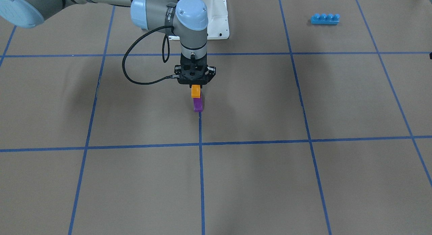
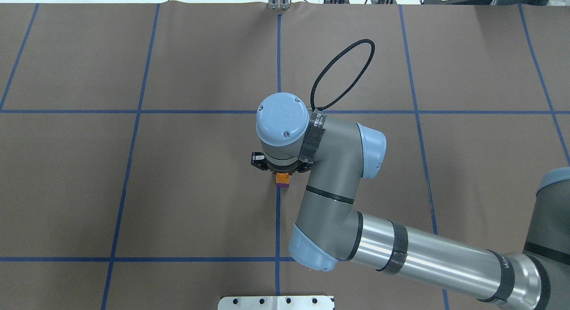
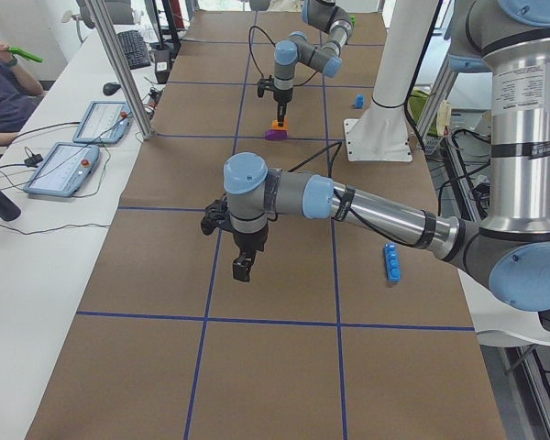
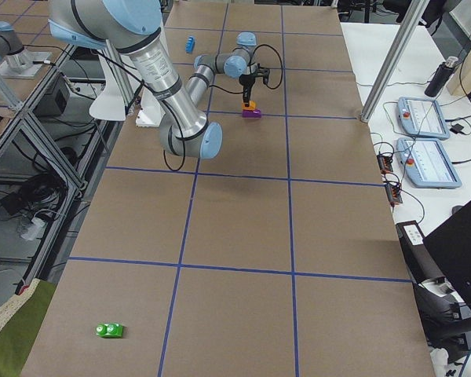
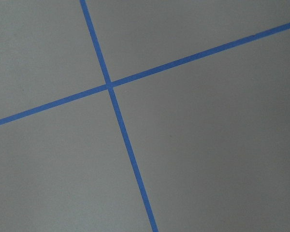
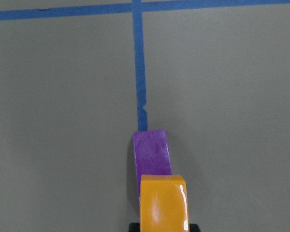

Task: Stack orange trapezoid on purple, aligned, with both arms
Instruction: 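Lower the orange block onto the purple block, aligning their edges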

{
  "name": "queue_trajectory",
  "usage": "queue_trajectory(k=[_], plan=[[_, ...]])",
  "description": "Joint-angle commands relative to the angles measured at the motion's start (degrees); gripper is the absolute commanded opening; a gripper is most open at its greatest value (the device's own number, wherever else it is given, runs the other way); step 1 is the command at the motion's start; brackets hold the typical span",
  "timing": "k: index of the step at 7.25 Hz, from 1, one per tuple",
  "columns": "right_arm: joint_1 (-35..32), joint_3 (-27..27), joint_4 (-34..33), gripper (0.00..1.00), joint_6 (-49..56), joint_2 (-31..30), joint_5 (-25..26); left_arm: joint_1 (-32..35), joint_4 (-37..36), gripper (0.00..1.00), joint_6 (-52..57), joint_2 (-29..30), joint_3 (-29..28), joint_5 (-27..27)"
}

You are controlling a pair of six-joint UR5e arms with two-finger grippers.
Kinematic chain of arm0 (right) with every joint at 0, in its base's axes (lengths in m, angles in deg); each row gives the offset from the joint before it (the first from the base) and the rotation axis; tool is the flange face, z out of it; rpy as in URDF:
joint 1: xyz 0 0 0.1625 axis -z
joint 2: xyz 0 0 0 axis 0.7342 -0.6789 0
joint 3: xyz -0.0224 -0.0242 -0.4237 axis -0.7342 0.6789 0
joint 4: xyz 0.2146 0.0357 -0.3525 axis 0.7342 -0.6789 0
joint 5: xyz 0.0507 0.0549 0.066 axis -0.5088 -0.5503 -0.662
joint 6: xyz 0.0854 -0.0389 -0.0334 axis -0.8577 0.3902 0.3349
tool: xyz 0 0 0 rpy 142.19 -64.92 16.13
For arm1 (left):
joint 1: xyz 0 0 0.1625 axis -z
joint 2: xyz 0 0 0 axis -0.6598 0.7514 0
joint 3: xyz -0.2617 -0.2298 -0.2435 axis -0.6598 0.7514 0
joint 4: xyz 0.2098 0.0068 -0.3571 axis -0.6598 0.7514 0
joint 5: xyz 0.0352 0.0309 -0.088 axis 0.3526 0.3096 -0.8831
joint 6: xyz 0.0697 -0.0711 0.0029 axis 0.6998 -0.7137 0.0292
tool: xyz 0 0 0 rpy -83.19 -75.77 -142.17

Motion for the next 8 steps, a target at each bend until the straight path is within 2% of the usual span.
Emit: queue_trajectory(k=[1,8], plan=[[0.33,-0.05,0.07,0.0,1.9,-0.13,1.37,0.0,0.0,1.0,0.0,0.0,-0.01,0.0],[3.67,0.13,0.16,0.0,4.3,-0.65,5.77,0.0,0.18,1.0,0.0,-0.35,-0.01,0.0]])
